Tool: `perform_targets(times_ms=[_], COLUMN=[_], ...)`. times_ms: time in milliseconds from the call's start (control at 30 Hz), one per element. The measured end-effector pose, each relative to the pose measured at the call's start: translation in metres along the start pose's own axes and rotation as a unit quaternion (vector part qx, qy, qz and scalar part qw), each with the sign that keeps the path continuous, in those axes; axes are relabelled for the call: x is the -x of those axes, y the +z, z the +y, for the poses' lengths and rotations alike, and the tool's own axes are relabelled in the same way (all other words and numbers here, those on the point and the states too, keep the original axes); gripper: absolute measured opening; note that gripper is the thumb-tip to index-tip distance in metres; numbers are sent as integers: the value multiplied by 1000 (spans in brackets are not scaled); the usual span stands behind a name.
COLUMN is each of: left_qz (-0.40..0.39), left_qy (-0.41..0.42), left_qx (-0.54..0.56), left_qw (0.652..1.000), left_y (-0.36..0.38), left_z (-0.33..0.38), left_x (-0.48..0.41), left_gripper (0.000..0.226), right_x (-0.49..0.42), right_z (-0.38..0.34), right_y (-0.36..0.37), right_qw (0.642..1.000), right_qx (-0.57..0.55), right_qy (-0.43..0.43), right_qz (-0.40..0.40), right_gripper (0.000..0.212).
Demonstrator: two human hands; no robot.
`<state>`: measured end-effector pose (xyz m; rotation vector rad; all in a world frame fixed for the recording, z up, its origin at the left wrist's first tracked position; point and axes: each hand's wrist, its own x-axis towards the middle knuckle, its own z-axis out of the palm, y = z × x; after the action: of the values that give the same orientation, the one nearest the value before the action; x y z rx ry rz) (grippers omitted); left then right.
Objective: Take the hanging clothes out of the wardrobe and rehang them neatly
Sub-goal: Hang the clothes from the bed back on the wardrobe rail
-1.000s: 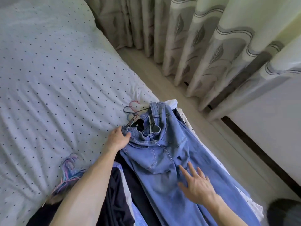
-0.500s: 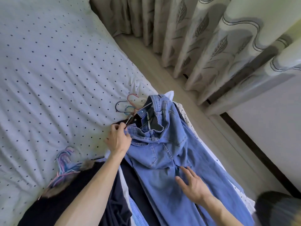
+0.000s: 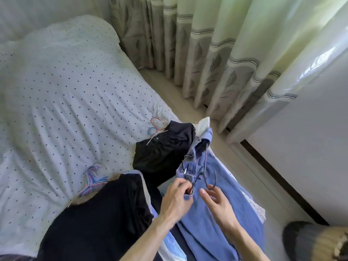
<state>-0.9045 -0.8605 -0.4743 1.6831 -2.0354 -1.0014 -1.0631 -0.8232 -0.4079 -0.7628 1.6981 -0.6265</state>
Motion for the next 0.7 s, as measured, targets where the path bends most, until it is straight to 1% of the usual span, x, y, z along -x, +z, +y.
perform_targets(times_ms=[100,133,200,267,333,367,433,467,500,600,633,667,700], left_qz=[-72,-89,-124,-174,-230,-264,-347,-370,-367,-273,-245,-225,-214], left_qy=[53,63,87,115,139,153,179,195,213,291,328,374,427], left_qx=[-59,-58,-29,-32,-43,-36,-21,-24,-35,-53,-48,-50,-63], left_qw=[994,992,988,977,962,952,920,908,905,915,911,898,876], left_y=[2,2,1,3,8,10,13,12,10,9,12,17,23], left_z=[38,50,77,104,130,143,171,189,208,273,297,321,345], left_x=[26,32,43,55,68,74,85,87,87,82,84,89,98], left_gripper=[21,24,28,22,18,17,17,19,19,15,19,28,39], right_x=[23,30,48,74,102,117,149,167,188,257,281,305,328], right_z=[-3,-2,10,24,39,48,71,80,88,105,110,115,119], right_y=[-15,-23,-39,-59,-82,-94,-123,-138,-152,-193,-205,-215,-224], right_qw=[997,996,994,991,989,988,986,983,980,965,958,953,949], right_qx=[-49,-57,-56,-69,-77,-64,-19,3,19,16,18,23,30], right_qy=[-35,-42,-46,-44,-43,-45,-64,-76,-80,-90,-97,-94,-88], right_qz=[39,53,80,106,122,131,153,165,182,246,268,286,303], right_gripper=[23,19,27,32,32,31,28,27,26,23,22,22,22])
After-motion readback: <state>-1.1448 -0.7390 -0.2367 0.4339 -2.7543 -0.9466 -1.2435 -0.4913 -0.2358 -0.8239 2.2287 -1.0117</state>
